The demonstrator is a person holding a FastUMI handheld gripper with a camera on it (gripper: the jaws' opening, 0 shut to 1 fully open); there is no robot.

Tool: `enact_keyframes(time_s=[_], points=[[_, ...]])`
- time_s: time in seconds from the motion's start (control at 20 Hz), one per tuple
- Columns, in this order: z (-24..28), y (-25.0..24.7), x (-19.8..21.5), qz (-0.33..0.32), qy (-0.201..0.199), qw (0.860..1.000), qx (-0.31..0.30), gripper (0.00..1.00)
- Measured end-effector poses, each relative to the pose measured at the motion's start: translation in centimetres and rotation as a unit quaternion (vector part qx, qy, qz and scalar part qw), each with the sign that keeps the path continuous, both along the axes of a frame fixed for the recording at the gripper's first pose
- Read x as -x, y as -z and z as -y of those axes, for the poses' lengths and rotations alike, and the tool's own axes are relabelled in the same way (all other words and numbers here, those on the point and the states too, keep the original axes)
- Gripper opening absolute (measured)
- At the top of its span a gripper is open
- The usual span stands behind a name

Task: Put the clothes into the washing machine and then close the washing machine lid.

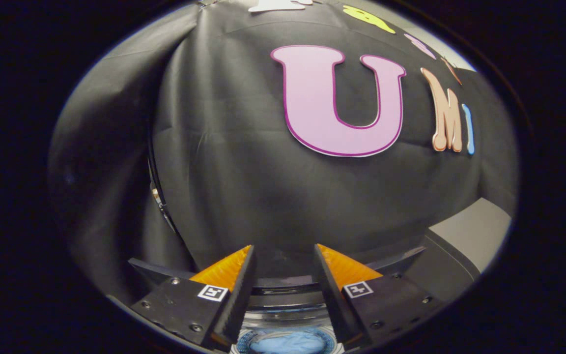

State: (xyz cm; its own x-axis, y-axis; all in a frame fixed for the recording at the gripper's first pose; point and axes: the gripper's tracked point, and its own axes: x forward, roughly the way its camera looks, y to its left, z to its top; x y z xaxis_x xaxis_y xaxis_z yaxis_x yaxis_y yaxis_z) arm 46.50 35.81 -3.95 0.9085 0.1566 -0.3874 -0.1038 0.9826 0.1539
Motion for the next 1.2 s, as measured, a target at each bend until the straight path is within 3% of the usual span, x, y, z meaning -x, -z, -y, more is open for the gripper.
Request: enact_keyframes(time_s=[0.55, 0.7, 0.8, 1.2], points=[[1.8, 2.2, 9.5, -0.006, 0.024, 1.000, 0.008, 0.69], [1.1, 6.4, 12.3, -0.059, 0.012, 0.998, 0.016, 0.68], [0.2, 8.5, 13.0, -0.052, 0.000, 0.999, 0.004, 0.69], [1.3, 9.6, 16.1, -0.028, 0.034, 0.999, -0.014, 0.68]])
